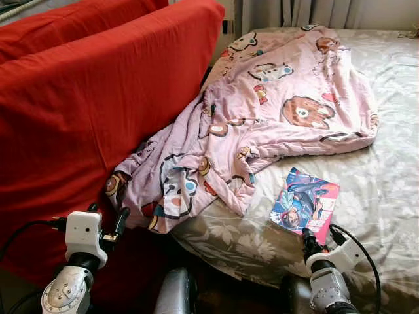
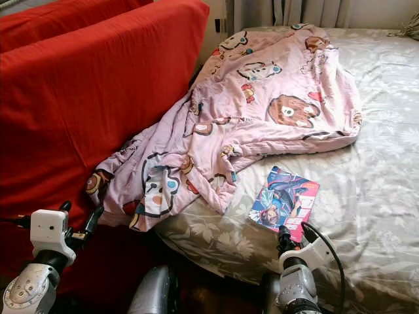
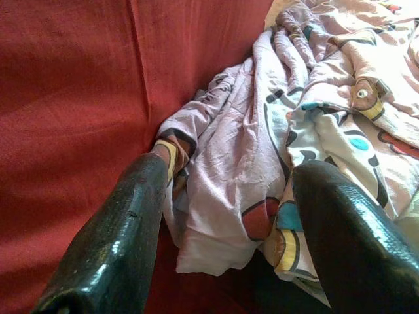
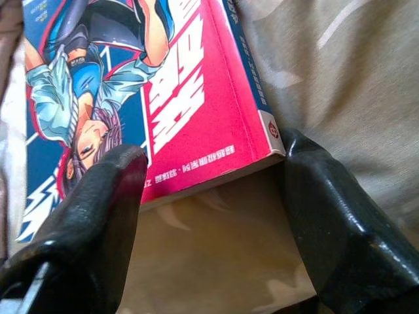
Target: Clean up the room
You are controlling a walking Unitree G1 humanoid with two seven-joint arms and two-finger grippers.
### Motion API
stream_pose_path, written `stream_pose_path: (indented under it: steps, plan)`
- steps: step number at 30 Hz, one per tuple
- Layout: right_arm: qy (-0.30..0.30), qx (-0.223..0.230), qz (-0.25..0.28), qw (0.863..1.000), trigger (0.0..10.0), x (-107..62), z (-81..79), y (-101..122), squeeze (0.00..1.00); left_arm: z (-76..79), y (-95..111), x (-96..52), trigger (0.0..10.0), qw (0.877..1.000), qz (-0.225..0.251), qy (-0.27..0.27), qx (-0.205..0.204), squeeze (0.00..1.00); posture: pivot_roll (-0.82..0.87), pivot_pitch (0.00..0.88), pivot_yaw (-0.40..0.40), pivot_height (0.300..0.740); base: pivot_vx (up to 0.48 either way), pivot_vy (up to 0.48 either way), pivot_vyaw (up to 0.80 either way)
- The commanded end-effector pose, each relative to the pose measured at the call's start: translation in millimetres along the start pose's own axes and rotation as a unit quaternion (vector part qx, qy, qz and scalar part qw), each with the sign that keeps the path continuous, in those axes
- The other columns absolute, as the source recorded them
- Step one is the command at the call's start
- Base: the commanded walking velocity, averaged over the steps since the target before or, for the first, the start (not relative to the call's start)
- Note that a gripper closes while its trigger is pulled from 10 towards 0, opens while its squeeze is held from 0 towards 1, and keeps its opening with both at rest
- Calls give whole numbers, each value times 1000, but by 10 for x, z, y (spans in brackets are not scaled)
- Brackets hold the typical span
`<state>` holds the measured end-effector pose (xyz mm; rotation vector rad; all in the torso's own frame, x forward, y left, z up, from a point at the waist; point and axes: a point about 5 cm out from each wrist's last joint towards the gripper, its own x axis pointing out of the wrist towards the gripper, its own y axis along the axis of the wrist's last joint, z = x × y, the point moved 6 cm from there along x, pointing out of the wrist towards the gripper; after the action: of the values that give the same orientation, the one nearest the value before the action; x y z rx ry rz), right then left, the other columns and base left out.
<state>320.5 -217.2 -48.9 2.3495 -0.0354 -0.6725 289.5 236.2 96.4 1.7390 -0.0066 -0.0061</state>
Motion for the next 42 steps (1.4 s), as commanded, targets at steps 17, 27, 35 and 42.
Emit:
stream_pose_path:
  steps: [17,27,35,42]
  plan:
    - [-19,50,28,998,0,27,46,150,0,-57,-11,-29,10000,1000,-3,8,18,0,248,72,128,581,0,0,0]
    - [-28,55,24,998,0,13,95,123,0,-45,-36,-32,10000,1000,-7,5,19,0,245,72,130,581,0,0,0]
    - [-24,52,19,998,0,20,56,99,0,-31,-49,-32,10000,1000,-9,2,23,0,246,70,130,581,0,0,0]
    - [-11,23,25,999,0,24,14,127,0,-31,-61,-16,10000,1000,-11,6,21,0,240,65,127,581,0,0,0]
